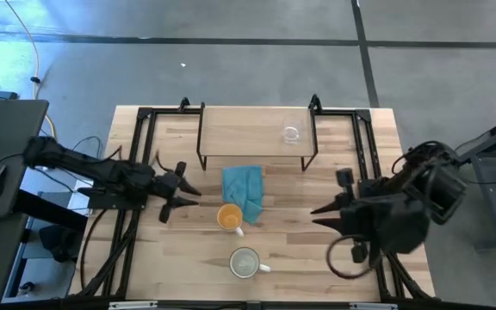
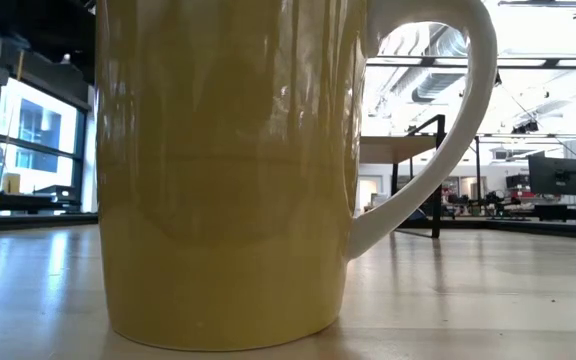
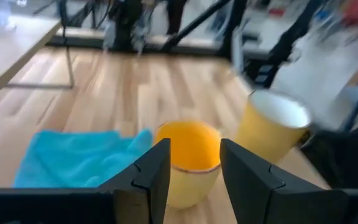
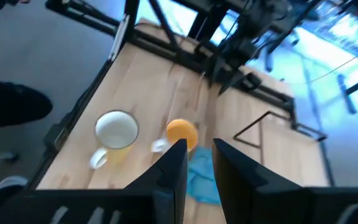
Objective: Stack small to large cups/mugs on shelf
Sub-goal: Put the light yellow mug on the shelf
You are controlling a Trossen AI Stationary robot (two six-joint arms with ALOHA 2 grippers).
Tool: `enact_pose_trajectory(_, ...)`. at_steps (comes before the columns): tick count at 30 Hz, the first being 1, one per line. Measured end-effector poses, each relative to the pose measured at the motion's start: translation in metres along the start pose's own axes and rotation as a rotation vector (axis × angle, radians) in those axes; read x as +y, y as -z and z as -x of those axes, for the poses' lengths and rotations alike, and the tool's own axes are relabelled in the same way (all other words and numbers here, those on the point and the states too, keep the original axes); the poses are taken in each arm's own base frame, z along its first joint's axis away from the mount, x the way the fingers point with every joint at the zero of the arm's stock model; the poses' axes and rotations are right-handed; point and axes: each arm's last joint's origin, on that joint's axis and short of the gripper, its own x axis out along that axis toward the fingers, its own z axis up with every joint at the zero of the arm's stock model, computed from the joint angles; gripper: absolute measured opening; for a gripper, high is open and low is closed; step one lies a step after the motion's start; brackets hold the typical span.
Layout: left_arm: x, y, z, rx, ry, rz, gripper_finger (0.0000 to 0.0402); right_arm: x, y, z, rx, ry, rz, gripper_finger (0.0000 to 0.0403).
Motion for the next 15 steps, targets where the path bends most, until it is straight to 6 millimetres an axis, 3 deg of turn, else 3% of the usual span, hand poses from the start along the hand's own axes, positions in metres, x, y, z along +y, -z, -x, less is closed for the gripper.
enact_pose_trajectory(9, -0.015, -0.033, -0.052, 0.274, -0.113, -0.018, 0.0129, 0.013, 0.014, 0.02, 0.009, 0.179, -0.058, 0.0069)
enact_pose_trajectory(15, -0.022, -0.055, -0.08, 0.421, -0.128, -0.03, 0.0129, 0.021, 0.016, 0.032, -0.076, 0.266, -0.153, 0.0069)
